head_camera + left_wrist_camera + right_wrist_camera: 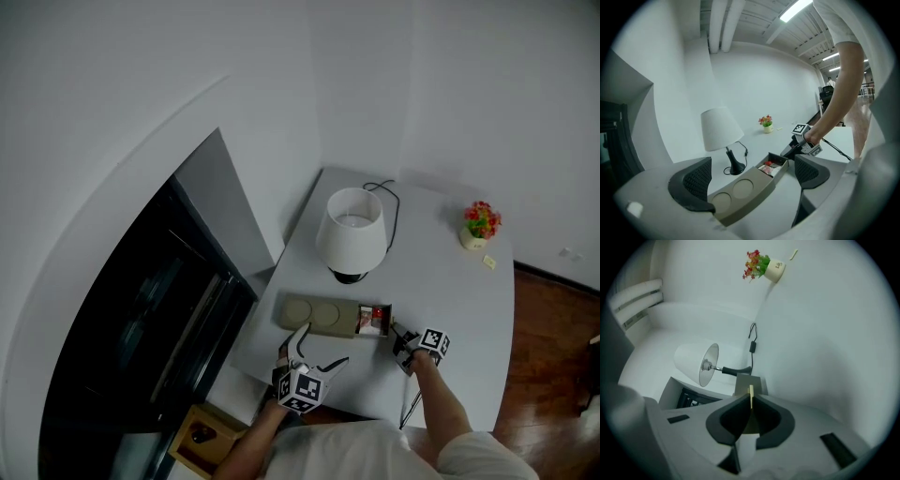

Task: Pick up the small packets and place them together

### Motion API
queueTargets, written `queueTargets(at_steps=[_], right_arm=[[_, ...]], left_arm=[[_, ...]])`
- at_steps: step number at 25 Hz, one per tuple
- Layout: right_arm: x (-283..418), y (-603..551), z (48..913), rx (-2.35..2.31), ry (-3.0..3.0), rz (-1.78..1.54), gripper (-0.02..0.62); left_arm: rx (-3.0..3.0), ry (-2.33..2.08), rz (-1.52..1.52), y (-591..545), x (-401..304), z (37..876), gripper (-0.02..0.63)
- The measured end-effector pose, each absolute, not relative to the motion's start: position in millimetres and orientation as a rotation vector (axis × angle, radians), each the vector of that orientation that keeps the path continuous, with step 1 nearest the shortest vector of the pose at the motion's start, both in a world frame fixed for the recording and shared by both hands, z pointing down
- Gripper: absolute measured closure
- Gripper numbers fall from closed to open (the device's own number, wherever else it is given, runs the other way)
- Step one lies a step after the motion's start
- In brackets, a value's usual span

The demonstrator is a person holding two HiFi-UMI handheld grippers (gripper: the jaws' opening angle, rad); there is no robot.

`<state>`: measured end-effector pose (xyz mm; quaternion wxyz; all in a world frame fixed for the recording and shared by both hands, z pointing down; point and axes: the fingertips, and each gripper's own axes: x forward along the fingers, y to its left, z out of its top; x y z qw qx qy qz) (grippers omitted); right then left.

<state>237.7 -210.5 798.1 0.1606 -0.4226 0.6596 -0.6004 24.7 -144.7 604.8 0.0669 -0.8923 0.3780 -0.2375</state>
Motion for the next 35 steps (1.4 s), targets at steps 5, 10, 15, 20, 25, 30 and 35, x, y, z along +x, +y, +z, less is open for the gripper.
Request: queueTargets(at_steps=[5,10,15,20,25,30,35], right_arm=[[307.3,-193.5,795.5,-1.317,1.869,-1.653,0.566],[340.9,-180.6,792.4,-1.337,1.910,-1.642,0.566],[341.4,-185.7,800.2,-1.417,1.938,-1.679,0.568],[365.5,-184.9,796.4,-1.704,1.963,-1.559,0.541],[390.7,-196.0,720.7,-1.854,2.069,-1.137,0.534],[383.3,-189.6,625.8,-1.995,2.239,-0.677,0.531],[337.1,-171.4,543.7,-2.029,2.299,-0.285,0.335]], left_arm=[[-2.713,1.074,-0.704,-143.0,46.6,604.9,0.077],[-2.732,1.029,-0.691,-140.4,63.8,605.0,0.075],[-2.769,1.026,-0.646,-141.2,73.5,599.9,0.077],[-2.806,1.057,-0.591,-147.5,69.8,592.8,0.076],[-2.861,1.100,-0.488,-158.7,63.3,579.7,0.077],[-2.909,1.199,-0.312,-171.0,52.2,553.3,0.115],[-2.900,1.308,-0.162,-183.1,30.0,526.7,0.166]])
